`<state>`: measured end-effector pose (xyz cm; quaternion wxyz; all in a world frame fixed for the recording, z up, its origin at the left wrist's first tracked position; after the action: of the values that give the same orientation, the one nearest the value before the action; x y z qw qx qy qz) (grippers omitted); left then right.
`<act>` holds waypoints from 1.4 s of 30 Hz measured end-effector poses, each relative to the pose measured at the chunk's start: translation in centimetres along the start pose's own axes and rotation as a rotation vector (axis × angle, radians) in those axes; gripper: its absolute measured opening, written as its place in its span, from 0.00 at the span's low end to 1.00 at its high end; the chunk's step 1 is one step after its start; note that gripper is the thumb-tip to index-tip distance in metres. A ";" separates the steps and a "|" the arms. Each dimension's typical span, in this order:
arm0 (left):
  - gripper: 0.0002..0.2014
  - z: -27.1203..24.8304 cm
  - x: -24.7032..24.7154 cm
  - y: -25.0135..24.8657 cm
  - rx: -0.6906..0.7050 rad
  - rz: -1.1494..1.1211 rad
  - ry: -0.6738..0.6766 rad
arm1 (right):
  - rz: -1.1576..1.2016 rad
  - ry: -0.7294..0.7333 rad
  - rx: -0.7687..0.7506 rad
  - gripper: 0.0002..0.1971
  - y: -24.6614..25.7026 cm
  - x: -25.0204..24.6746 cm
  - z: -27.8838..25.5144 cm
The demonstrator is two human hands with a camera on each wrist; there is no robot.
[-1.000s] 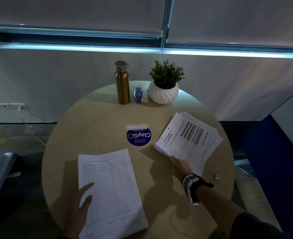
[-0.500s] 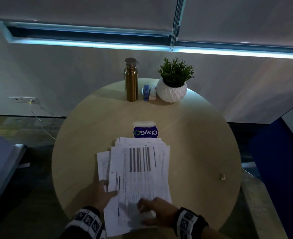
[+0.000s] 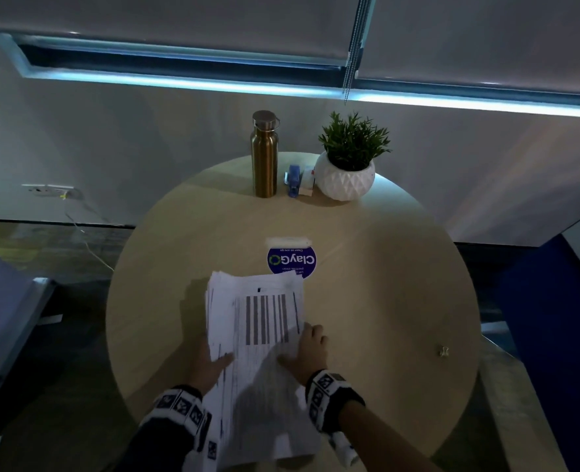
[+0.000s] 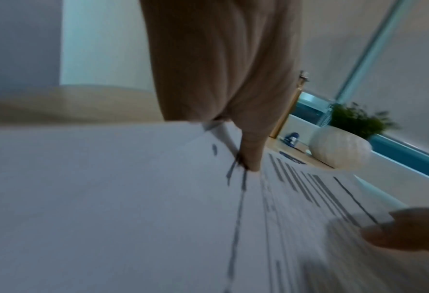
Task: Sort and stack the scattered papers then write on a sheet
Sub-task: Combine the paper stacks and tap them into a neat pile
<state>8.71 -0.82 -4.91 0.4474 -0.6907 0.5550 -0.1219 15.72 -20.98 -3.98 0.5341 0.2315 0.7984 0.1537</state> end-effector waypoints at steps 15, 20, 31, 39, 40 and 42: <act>0.14 -5.7 -3.5 -16.0 0.618 -0.345 0.032 | 1.126 -0.101 -0.342 0.16 6.5 -14.9 -0.5; 0.27 -3.9 -3.4 -17.8 0.721 -0.335 -0.022 | 1.117 -0.116 -0.489 0.24 7.7 -17.3 -0.3; 0.17 -2.8 -2.9 -20.4 0.714 -0.392 -0.134 | 1.099 -0.268 -0.387 0.23 8.1 -18.0 1.6; 0.18 -2.1 -1.9 -22.2 0.697 -0.393 -0.026 | 1.034 -0.235 -0.393 0.18 9.0 -18.5 2.2; 0.20 -2.1 -1.7 -22.3 0.699 -0.386 -0.017 | 1.017 -0.225 -0.405 0.17 9.2 -18.6 2.1; 0.18 -2.2 -1.3 -22.4 0.708 -0.364 -0.007 | 1.026 -0.233 -0.413 0.17 9.2 -18.6 2.1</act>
<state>21.53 -1.14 13.68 0.6309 -0.5810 0.3458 -0.3806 25.52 -23.18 14.34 0.5097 0.4961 0.4727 0.5203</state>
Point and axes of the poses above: each hand's wrist, its own z-axis towards the middle knuckle, its own x-axis out of the palm, y = z × x, the point moved 6 cm from there along z, towards the middle knuckle, and after that the axes turned 10 degrees about -y, right-handed, at the moved point
